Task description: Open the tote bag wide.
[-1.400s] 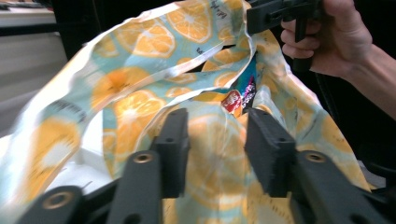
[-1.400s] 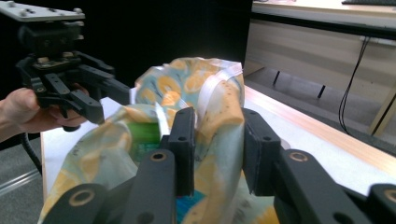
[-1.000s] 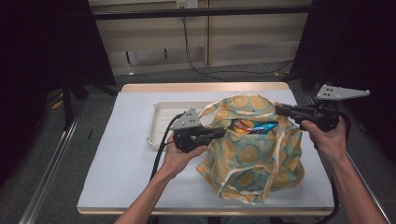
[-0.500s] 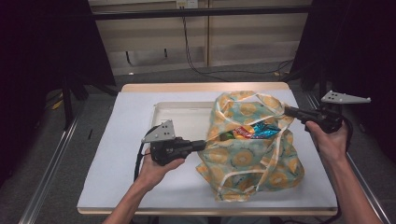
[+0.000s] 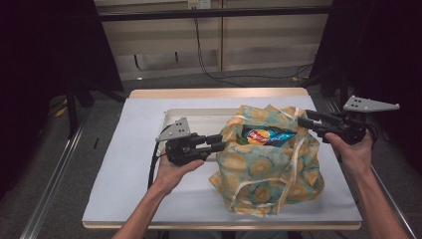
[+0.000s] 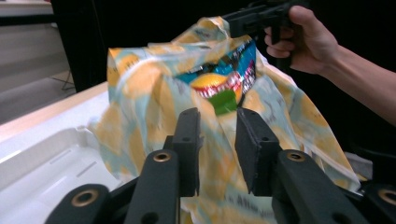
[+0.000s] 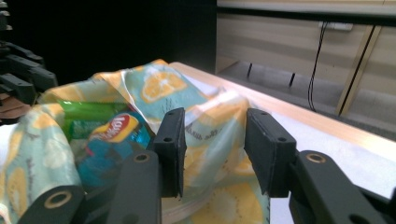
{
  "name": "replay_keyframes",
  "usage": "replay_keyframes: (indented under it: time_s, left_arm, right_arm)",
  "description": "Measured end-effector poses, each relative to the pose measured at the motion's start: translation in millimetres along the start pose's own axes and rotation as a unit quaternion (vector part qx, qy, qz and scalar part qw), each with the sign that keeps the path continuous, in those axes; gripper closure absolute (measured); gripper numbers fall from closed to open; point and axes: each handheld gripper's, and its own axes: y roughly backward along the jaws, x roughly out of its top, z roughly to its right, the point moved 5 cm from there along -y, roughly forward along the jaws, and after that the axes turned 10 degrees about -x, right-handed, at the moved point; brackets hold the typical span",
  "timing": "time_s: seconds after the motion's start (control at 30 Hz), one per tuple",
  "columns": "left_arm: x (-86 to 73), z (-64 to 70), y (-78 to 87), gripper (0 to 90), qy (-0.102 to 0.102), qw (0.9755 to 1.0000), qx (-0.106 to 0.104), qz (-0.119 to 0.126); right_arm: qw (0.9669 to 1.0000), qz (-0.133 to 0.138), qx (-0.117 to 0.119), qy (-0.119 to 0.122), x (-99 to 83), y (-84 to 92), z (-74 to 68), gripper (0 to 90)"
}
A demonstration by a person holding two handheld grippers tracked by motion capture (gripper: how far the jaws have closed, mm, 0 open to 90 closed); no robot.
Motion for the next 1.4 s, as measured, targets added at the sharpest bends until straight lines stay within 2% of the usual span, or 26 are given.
replay_keyframes:
  time_s: [0.13, 0.3, 0.37, 0.47, 0.5, 0.57, 0.63, 0.7, 0.73, 0.8, 0.83, 0.9, 1.1, 1.13, 1.17, 1.27, 1.4]
  left_arm:
    - [7.6, -4.3, -2.2, 65.0, -0.005, 0.9999, 0.009, 0.006]
    - [11.3, -11.7, -17.1, 60.8, -0.007, 0.9997, 0.022, -0.008]
    - [9.5, -14.9, -23.4, 60.6, -0.004, 0.9996, 0.024, -0.016]
    - [6.8, -17.7, -30.7, 60.6, -0.002, 0.9995, 0.023, -0.022]
    - [5.8, -18.7, -31.7, 60.6, -0.001, 0.9991, 0.030, -0.031]
    - [4.4, -20.7, -34.6, 56.7, 0.001, 0.9990, 0.031, -0.031]
    - [3.8, -22.0, -36.4, 53.0, 0.006, 0.9990, 0.033, -0.031]
    - [3.6, -23.2, -37.1, 52.1, 0.007, 0.9989, 0.030, -0.034]
    - [3.4, -23.1, -37.3, 56.0, 0.006, 0.9990, 0.025, -0.036]
    - [2.1, -23.0, -37.7, 70.3, 0.000, 0.9989, 0.010, -0.046]
    - [1.8, -23.1, -37.7, 80.2, -0.002, 0.9988, 0.009, -0.047]
    - [2.1, -25.6, -37.6, 88.2, 0.001, 0.9989, 0.008, -0.047]
    - [7.8, -29.7, -34.1, 90.0, 0.005, 0.9995, 0.013, -0.027]
    - [8.3, -30.5, -32.8, 90.0, 0.004, 0.9994, 0.016, -0.029]
    - [9.1, -31.1, -32.2, 90.0, 0.006, 0.9996, 0.015, -0.023]
    - [10.3, -33.2, -28.7, 90.0, 0.005, 0.9995, 0.020, -0.024]
    - [12.3, -35.2, -21.9, 90.0, 0.007, 0.9995, 0.023, -0.019]
  right_arm:
    - [1.0000, 0.009, -0.002, 0.005, 5.3, 5.9, -0.3, 55.5]
    - [0.9996, 0.017, 0.002, 0.021, 13.3, 5.9, -8.3, 57.1]
    - [0.9994, 0.022, 0.012, 0.025, 18.0, 5.6, -12.7, 58.2]
    - [0.9991, 0.015, 0.020, 0.033, 22.8, 1.6, -18.9, 59.4]
    - [0.9990, 0.012, 0.022, 0.037, 22.9, 0.5, -20.2, 59.5]
    - [0.9988, 0.007, 0.031, 0.038, 22.2, -2.5, -23.0, 59.2]
    - [0.9983, -0.006, 0.044, 0.038, 18.1, -7.6, -24.9, 58.3]
    - [0.9977, -0.025, 0.046, 0.044, 11.6, -15.0, -25.8, 56.9]
    - [0.9973, -0.033, 0.047, 0.046, 8.5, -18.7, -25.9, 55.9]
    - [0.9967, -0.039, 0.057, 0.042, 4.0, -24.8, -25.8, 54.4]
    - [0.9962, -0.041, 0.061, 0.045, 2.0, -28.2, -26.7, 54.0]
    - [0.9955, -0.047, 0.064, 0.052, -0.5, -32.7, -29.4, 52.7]
    - [0.9937, -0.061, 0.068, 0.065, -1.4, -44.8, -37.3, 53.3]
    - [0.9934, -0.063, 0.068, 0.068, -0.9, -46.1, -37.6, 56.5]
    - [0.9931, -0.066, 0.068, 0.068, -0.2, -47.2, -37.4, 60.0]
    - [0.9931, -0.073, 0.062, 0.068, 1.3, -49.0, -34.2, 65.0]
    - [0.9928, -0.082, 0.059, 0.064, 1.5, -53.3, -28.0, 64.8]
